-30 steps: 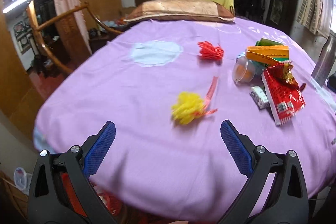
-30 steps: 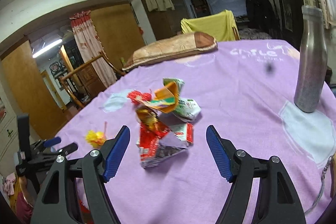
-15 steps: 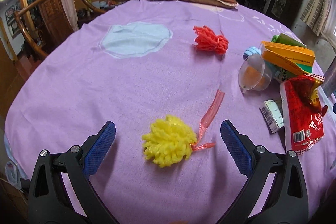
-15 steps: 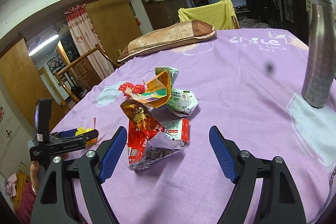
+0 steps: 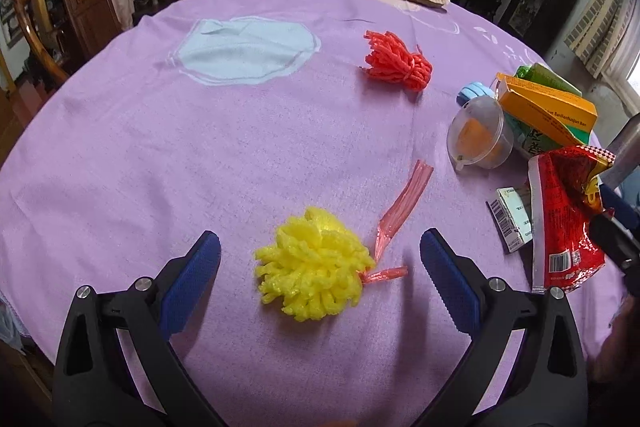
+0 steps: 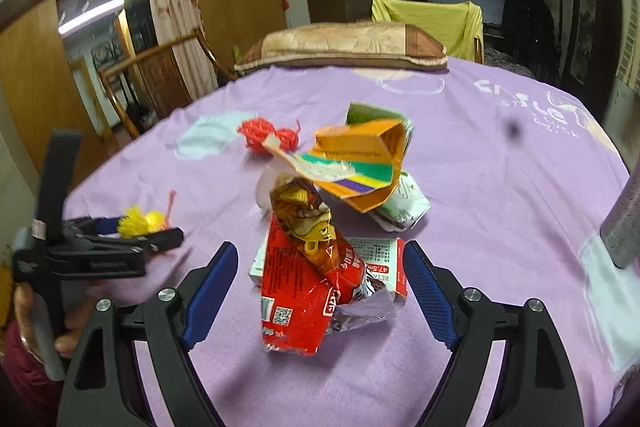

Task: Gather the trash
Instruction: 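Grasp the yellow yarn tassel with left while right grasps the red chip bag, then carry the tassel and red chip bag to the red wastebasket with both tools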

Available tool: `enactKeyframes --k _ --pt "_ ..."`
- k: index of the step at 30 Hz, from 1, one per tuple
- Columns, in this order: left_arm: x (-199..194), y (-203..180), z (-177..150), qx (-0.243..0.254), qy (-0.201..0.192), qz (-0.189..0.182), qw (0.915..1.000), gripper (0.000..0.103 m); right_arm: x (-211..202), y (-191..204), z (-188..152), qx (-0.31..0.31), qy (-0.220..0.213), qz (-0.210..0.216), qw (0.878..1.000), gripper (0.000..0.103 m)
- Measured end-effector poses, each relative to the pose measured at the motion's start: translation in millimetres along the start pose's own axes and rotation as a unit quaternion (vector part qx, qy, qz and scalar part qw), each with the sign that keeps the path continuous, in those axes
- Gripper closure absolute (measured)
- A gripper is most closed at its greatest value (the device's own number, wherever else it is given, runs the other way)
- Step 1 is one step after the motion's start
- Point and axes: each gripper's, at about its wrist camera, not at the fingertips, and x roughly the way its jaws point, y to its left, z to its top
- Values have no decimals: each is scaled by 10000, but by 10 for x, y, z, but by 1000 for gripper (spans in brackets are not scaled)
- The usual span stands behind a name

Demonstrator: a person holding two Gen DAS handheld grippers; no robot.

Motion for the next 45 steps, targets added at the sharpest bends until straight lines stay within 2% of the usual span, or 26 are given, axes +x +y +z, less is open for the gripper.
enactKeyframes --k 2,3,4,5,10,15,24,30,45 --pt "-8 9 -4 -30 -29 -54 10000 7 54 22 -26 -86 119 -1 9999 38" --pt "-12 8 -5 -18 -40 -80 10000 7 58 29 -35 -140 147 31 9998 67" --pt "-16 2 -7 -9 -51 -90 9999 7 54 30 -43 -146 160 153 9996 83" --pt "-18 -3 -7 -4 -61 -91 9999 7 17 4 -47 -29 91 329 9994 84" --pt "-90 -21 -18 53 -311 -13 9995 12 -248 -109 -47 241 -505 562 9968 84" --pt "-126 -89 -52 236 -399 121 9989 29 -268 -261 -31 573 -508 663 9949 84" --pt "-118 -110 -148 388 -353 210 9984 56 -346 -289 -59 627 -639 772 9930 83" --pt "-374 -89 -129 336 -609 154 9975 57 -487 -348 -53 695 -944 973 9883 83" --pt "-1111 -82 -171 333 -1248 148 9915 57 -1176 -254 11 539 -1575 893 9820 83"
